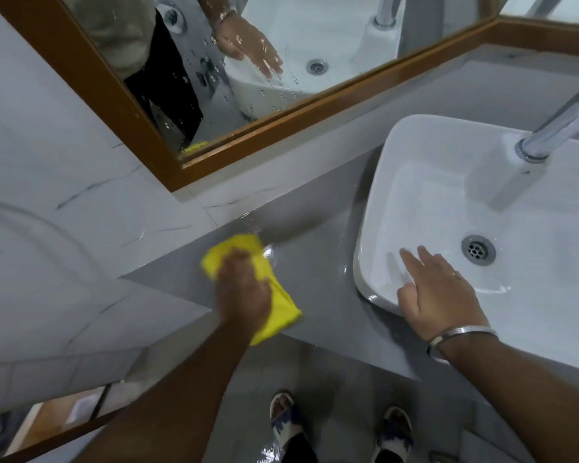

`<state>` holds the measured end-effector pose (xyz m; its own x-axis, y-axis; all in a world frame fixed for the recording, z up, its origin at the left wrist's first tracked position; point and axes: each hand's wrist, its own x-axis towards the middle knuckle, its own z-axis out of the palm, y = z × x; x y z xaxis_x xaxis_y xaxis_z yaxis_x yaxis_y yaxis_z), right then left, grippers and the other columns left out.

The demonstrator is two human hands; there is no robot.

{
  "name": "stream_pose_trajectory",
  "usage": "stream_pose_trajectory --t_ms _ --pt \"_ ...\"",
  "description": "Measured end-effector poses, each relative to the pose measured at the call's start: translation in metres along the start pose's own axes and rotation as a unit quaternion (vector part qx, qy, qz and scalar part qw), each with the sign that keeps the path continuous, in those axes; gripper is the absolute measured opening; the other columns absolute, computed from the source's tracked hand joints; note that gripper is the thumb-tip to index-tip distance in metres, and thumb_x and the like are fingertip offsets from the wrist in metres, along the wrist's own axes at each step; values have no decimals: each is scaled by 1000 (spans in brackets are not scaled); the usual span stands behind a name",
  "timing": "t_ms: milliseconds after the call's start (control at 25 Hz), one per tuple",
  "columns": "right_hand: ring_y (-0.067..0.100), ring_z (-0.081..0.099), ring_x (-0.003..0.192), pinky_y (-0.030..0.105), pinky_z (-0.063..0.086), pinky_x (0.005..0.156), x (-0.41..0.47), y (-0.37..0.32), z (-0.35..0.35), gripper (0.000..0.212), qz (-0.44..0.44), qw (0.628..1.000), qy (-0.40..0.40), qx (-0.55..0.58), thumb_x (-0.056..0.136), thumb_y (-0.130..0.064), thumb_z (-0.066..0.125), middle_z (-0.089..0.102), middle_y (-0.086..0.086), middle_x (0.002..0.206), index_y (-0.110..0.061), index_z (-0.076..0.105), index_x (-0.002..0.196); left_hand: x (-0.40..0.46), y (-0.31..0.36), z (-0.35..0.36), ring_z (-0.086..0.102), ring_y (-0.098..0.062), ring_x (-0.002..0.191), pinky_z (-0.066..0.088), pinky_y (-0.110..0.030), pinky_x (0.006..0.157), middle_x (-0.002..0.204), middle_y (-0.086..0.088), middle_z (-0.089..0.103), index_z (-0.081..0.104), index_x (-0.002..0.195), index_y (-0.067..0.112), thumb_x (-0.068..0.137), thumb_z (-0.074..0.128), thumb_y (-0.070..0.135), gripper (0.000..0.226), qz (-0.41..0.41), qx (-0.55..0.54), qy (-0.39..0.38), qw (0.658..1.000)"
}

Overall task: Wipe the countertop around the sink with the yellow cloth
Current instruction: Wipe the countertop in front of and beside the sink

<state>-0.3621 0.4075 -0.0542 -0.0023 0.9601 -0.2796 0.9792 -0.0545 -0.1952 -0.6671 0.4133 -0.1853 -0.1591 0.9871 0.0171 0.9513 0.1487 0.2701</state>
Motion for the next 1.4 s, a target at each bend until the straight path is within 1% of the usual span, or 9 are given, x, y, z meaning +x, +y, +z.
stream_pose_trajectory --t_ms 120,280,560,680,880,960,1080,1200,1400 --pt "33 26 139 50 28 111 -1 0 1 65 5 1000 2 7 80 -37 24 30 12 153 -24 30 144 2 -16 20 41 -42 134 31 -55 109 145 -23 45 46 139 1 91 41 42 64 260 55 -38 963" --pt "33 26 138 50 29 110 1 1 5 64 1 1000 13 -4 80 -36 25 30 11 152 -24 28 143 32 -82 -13 40 -51 128 36 -63 101 143 -33 39 39 137 -7 85 35 39 70 -74 88 9 993" --pt "35 28 136 49 31 108 2 5 8 71 0 999 21 26 74 -40 19 31 16 150 -22 28 142 -107 133 38 36 -44 137 26 -56 111 150 -24 37 39 144 0 86 41 44 72 152 10 -123 981" --pt "35 23 139 47 27 111 2 8 8 63 1 999 19 47 82 -35 29 27 15 153 -23 25 144 -55 87 31 34 -46 136 26 -58 110 151 -28 33 31 146 -3 91 43 42 72 -61 42 -52 996" --pt "35 21 140 44 24 112 1 7 10 61 -8 998 19 55 86 -33 34 23 13 155 -24 22 145 -30 115 16 7 -41 146 4 -53 115 159 -24 9 13 150 -3 96 50 38 77 -370 -107 -34 922" --pt "34 20 141 44 25 111 3 9 9 63 -16 996 19 85 84 -33 34 23 12 155 -24 22 145 -60 160 38 26 -39 143 9 -51 114 156 -21 27 26 147 1 95 53 35 67 -259 -168 -160 938" --pt "30 18 142 44 27 110 -3 13 4 64 -60 991 27 120 81 -32 32 23 9 156 -25 24 145 -68 200 64 56 -33 123 16 -42 109 135 -17 58 43 130 4 104 27 19 35 -237 -126 -148 952" --pt "28 22 141 42 27 110 -6 13 -1 64 -84 978 35 187 80 -29 30 28 9 154 -21 31 143 -84 208 13 12 -36 147 9 -45 117 160 -22 11 13 149 -3 100 40 29 65 -268 -79 -204 938" --pt "28 55 106 41 46 86 -43 21 -2 44 -219 944 220 109 76 -24 45 61 10 119 -20 54 120 -98 112 -25 42 -40 133 38 -53 104 148 -20 43 43 140 9 72 71 47 82 208 40 -165 963"
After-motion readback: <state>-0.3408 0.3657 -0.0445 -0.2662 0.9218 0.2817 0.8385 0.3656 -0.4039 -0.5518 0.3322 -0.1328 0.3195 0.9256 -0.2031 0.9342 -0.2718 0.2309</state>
